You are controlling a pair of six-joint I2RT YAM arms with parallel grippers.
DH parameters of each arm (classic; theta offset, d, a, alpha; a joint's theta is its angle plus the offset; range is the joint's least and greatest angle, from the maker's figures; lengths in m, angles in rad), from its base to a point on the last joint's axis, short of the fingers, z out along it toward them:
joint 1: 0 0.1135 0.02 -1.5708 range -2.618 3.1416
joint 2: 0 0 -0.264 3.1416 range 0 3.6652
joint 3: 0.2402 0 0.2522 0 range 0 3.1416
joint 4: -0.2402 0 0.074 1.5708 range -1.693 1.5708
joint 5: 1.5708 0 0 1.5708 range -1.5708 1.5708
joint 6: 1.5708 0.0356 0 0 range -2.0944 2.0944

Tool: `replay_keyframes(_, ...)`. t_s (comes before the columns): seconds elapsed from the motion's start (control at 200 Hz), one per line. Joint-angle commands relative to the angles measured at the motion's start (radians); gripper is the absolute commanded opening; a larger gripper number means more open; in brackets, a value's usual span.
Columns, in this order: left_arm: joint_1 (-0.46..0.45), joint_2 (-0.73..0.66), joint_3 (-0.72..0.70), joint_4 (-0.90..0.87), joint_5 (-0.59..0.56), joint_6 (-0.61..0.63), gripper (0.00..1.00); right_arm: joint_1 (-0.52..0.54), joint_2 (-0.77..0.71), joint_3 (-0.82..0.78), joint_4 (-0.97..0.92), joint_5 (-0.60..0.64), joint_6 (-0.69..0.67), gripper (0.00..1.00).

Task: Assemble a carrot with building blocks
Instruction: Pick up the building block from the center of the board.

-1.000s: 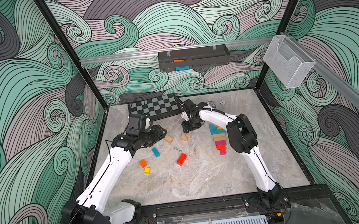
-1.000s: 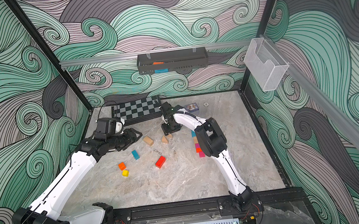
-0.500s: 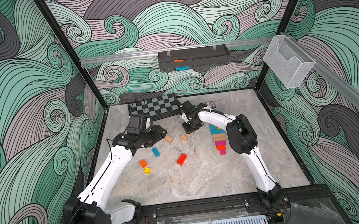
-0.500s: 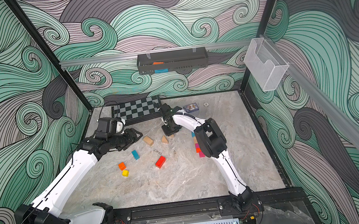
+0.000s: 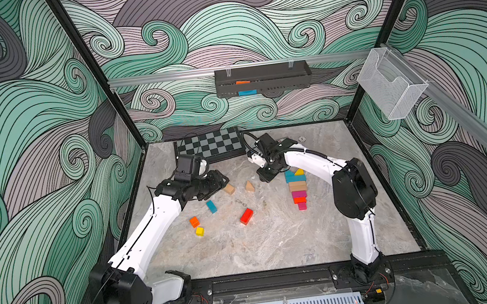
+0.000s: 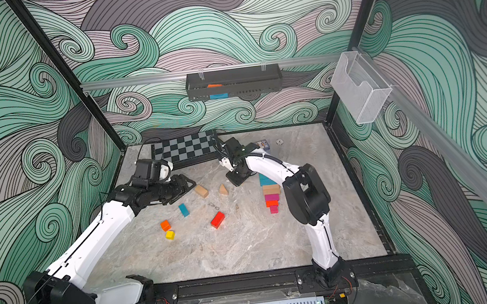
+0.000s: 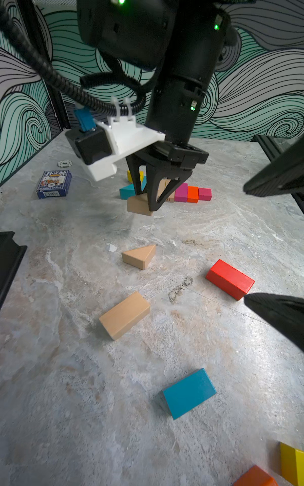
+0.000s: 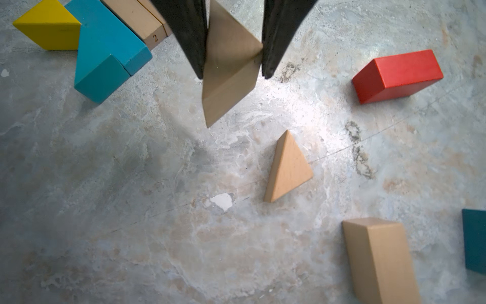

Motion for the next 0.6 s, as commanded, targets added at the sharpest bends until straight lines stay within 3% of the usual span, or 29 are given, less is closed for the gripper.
replay_keyframes(0.0,0.008,0.014,0.027,0.003,0.044,0.013,0.60,0.006,-0.026,-0.055,0.035,-0.061,-0.123,0.26)
replay_keyframes(0.31,0.017,0.013,0.025,-0.013,0.040,0.032,0.60,0.013,-0.025,-0.148,0.174,0.008,-0.177,0.26)
replay_keyframes(0.595,0.027,0.014,0.020,-0.016,0.043,0.041,0.60,0.037,0.030,-0.149,0.188,0.014,-0.187,0.29)
